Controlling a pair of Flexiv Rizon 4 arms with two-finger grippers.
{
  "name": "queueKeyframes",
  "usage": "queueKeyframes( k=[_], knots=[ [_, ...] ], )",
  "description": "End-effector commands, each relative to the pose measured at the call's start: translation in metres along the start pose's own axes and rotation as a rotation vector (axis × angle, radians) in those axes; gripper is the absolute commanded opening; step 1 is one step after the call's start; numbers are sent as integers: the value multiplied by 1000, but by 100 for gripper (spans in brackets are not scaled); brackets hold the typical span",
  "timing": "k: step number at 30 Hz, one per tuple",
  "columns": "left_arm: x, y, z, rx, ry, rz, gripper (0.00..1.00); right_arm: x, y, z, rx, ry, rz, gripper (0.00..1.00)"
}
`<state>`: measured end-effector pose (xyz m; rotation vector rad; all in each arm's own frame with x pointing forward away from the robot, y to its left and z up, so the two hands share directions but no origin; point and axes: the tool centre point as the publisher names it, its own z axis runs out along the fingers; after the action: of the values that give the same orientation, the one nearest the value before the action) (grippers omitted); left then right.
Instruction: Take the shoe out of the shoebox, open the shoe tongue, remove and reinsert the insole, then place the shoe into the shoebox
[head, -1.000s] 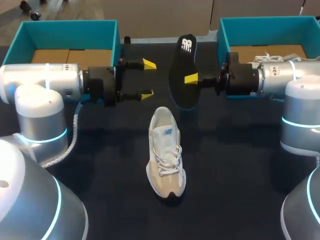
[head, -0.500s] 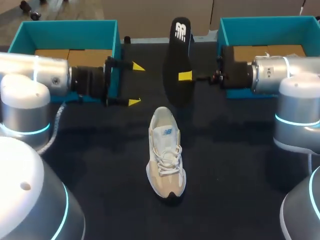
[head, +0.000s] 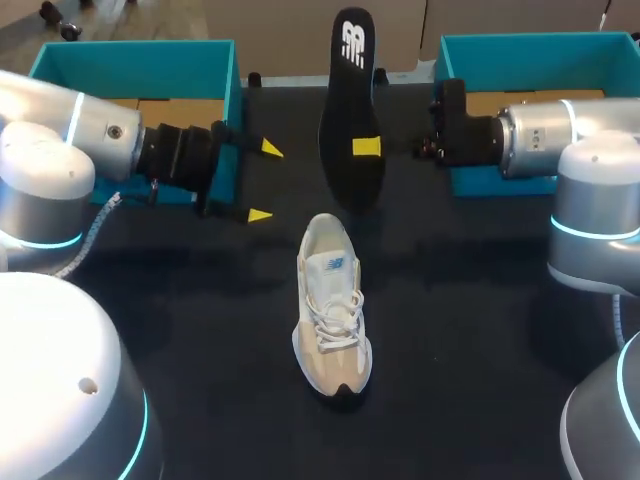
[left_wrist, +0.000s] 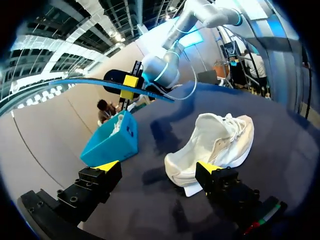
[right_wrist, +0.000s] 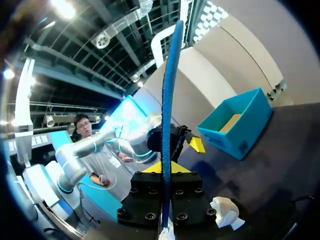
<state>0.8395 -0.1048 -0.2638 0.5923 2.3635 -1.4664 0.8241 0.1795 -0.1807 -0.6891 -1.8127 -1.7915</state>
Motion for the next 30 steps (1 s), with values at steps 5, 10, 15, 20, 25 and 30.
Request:
queueKeyframes(
  k=[5,10,15,20,25,30],
  knots=[
    [-3,-2,0,-5,45,-1,100,-4,1,1,4,8,0,0],
    [-3,-2,0,-5,45,-1,100,-4,1,1,4,8,0,0],
    [-3,-2,0,-5,45,-1,100,-4,1,1,4,8,0,0],
    [-3,-2,0,-5,45,-1,100,-4,1,1,4,8,0,0],
    [-3,-2,0,-5,45,-1,100,-4,1,1,4,8,0,0],
    [12,-1,-2,-37,61,-92,100,-5,0,1,-4,18,-25,0]
  ],
)
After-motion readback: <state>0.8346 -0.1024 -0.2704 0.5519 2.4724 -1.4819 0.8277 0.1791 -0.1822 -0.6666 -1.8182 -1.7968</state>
